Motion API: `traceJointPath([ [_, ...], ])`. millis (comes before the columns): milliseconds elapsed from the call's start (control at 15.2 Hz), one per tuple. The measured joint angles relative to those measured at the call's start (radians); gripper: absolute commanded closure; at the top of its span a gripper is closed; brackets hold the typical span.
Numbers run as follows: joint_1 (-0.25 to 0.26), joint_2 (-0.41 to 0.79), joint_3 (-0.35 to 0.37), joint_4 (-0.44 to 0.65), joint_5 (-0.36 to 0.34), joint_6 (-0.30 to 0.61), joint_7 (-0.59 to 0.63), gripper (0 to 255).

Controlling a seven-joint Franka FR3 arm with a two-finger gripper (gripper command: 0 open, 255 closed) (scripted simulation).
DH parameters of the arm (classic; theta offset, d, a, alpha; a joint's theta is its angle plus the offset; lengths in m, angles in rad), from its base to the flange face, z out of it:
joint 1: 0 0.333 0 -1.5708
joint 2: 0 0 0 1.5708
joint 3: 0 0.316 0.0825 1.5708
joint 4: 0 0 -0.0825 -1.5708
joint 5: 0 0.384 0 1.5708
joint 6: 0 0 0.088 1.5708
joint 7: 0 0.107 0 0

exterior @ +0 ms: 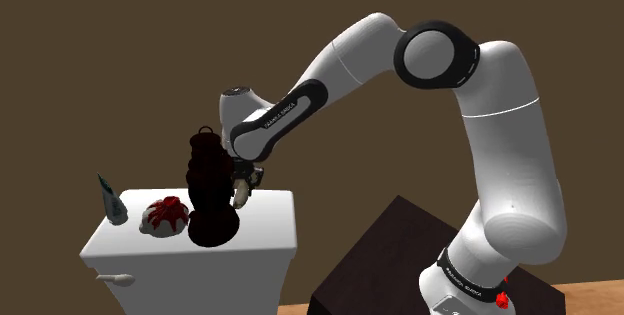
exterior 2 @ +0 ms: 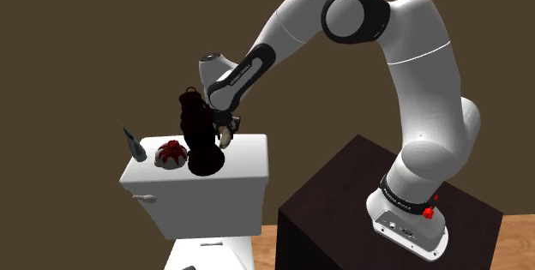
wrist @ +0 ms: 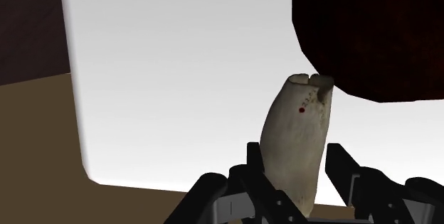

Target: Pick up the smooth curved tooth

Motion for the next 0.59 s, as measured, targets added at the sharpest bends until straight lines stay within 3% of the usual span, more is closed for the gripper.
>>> traceJointPath([
  [594,-0.02,-0.078,0.023,-0.01,0.033,-0.08,-0.018,255],
])
